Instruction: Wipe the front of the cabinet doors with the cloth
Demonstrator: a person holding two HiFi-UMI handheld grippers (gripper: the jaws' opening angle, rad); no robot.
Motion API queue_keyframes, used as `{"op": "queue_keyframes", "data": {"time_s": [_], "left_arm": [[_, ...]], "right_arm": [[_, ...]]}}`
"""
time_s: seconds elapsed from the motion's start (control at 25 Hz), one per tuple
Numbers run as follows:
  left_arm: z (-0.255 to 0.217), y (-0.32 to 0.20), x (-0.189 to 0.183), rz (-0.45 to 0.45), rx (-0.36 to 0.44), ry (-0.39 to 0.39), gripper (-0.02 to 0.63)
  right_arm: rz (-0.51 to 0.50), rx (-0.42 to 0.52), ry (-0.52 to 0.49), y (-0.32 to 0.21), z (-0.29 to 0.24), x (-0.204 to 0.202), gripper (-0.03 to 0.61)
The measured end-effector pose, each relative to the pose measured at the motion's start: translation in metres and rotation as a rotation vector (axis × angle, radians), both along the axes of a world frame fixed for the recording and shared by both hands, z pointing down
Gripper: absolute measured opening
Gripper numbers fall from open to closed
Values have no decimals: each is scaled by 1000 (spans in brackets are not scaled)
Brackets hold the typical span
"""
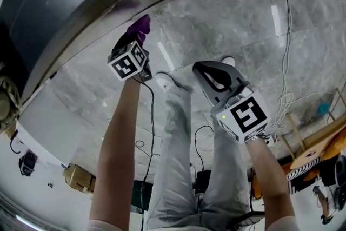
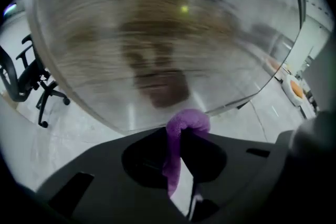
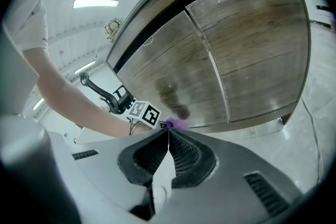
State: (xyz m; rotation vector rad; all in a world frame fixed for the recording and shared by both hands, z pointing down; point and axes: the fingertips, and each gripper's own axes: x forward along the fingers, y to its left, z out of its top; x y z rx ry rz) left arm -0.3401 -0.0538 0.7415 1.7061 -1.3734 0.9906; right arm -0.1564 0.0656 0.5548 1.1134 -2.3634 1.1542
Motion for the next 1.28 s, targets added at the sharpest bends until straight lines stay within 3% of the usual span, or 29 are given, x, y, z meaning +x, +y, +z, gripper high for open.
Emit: {"op": "queue_keyframes", "data": {"time_s": [0.16, 0.36, 0.52, 0.64, 0.8, 1.0, 1.28], "left_arm": [[20, -8, 81, 62, -21, 82, 57], [41, -27, 157, 124, -14, 122, 57], [54, -43, 188, 183, 5, 100, 57], [63, -52, 192, 154, -3, 101, 57], [67, -51, 158, 52, -15, 68, 57], [66, -42, 60, -84, -33, 4, 57], [59, -31, -62, -187, -26, -84, 57]], "right_arm": [[30, -7, 44, 19, 14, 44, 28], [173, -45, 82, 45, 32, 106, 28], [347, -99, 91, 74, 50, 141, 28], [422, -129, 96, 90, 59, 156, 28], [394, -123, 115, 85, 63, 149, 28], [326, -66, 91, 49, 50, 110, 28], [249, -11, 71, 22, 41, 58, 28]]}}
